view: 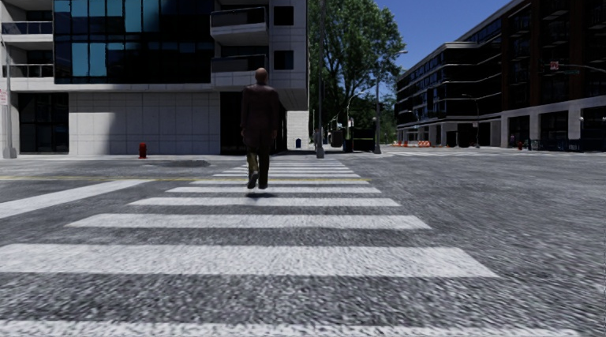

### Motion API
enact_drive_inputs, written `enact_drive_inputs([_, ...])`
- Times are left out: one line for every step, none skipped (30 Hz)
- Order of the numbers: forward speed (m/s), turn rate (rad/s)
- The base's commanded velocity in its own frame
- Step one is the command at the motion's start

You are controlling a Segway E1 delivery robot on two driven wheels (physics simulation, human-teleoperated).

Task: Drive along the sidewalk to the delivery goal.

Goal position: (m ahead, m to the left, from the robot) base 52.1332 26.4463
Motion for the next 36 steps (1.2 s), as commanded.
enact_drive_inputs([1.54, 0.0])
enact_drive_inputs([1.54, 0.0])
enact_drive_inputs([1.54, 0.0])
enact_drive_inputs([1.54, 0.0])
enact_drive_inputs([1.56, 0.0])
enact_drive_inputs([1.58, 0.0])
enact_drive_inputs([1.64, 0.0])
enact_drive_inputs([1.64, 0.0])
enact_drive_inputs([1.68, 0.0])
enact_drive_inputs([1.69, 0.0])
enact_drive_inputs([1.69, 0.0])
enact_drive_inputs([1.7, 0.0])
enact_drive_inputs([1.7, 0.01])
enact_drive_inputs([1.7, 0.07])
enact_drive_inputs([1.7, 0.07])
enact_drive_inputs([1.7, 0.15])
enact_drive_inputs([1.7, 0.18])
enact_drive_inputs([1.7, 0.18])
enact_drive_inputs([1.7, 0.19])
enact_drive_inputs([1.7, 0.19])
enact_drive_inputs([1.7, 0.14])
enact_drive_inputs([1.7, 0.14])
enact_drive_inputs([1.7, 0.05])
enact_drive_inputs([1.7, 0.0])
enact_drive_inputs([1.7, 0.0])
enact_drive_inputs([1.7, 0.0])
enact_drive_inputs([1.73, 0.0])
enact_drive_inputs([1.76, 0.0])
enact_drive_inputs([1.76, 0.0])
enact_drive_inputs([1.78, 0.0])
enact_drive_inputs([1.79, 0.0])
enact_drive_inputs([1.79, 0.0])
enact_drive_inputs([1.79, 0.0])
enact_drive_inputs([1.79, 0.0])
enact_drive_inputs([1.79, 0.0])
enact_drive_inputs([1.79, 0.0])
